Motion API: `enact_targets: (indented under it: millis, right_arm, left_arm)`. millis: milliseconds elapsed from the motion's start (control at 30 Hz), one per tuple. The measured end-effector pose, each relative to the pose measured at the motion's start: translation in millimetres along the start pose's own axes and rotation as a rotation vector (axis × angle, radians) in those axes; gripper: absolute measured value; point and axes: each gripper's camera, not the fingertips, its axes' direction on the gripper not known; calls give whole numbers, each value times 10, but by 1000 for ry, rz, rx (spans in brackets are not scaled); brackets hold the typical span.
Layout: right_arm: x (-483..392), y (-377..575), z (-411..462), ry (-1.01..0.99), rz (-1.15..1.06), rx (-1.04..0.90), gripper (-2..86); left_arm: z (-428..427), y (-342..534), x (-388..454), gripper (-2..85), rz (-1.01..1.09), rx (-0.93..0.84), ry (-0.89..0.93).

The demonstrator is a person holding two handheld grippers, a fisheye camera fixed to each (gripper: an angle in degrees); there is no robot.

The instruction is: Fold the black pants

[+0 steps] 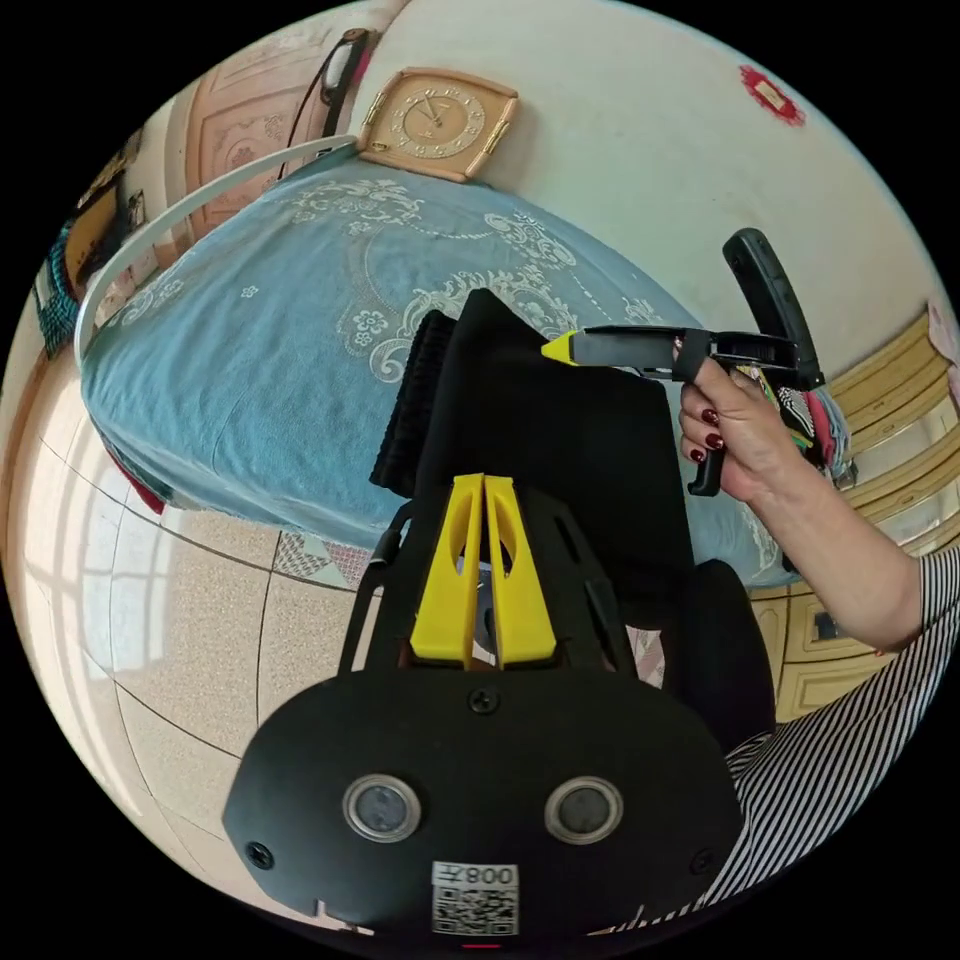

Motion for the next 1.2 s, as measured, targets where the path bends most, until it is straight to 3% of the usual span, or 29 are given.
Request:
enact_targets:
  millis: [133,300,433,533,700,967,1200]
  right_arm:
    - [39,64,347,92,-30,-158,1]
    - [-91,191,436,234,-158,-117,1]
    - [19,223,393,210,-173,-137,3]
    - [248,221,229,93,-119,-196,5]
    - [875,765,-518,-97,44,-3,20]
    - [1893,2043,-769,-294,465,16,79]
    - [2262,2456,-534,-485,612,-59,97]
  left_arm:
    - [358,-90,106,4,42,-148,-35]
    - [461,-113,156,6,68,-140,-24]
    - [533,-165,120,6,37,-156,16]
    - [451,-167,109,7,16,-96,26]
    - [375,-114,214,14,111,-46,127]
    - [878,-150,208,96,37,-225,525]
    - [1269,-197,67,147,-71,-364,671]
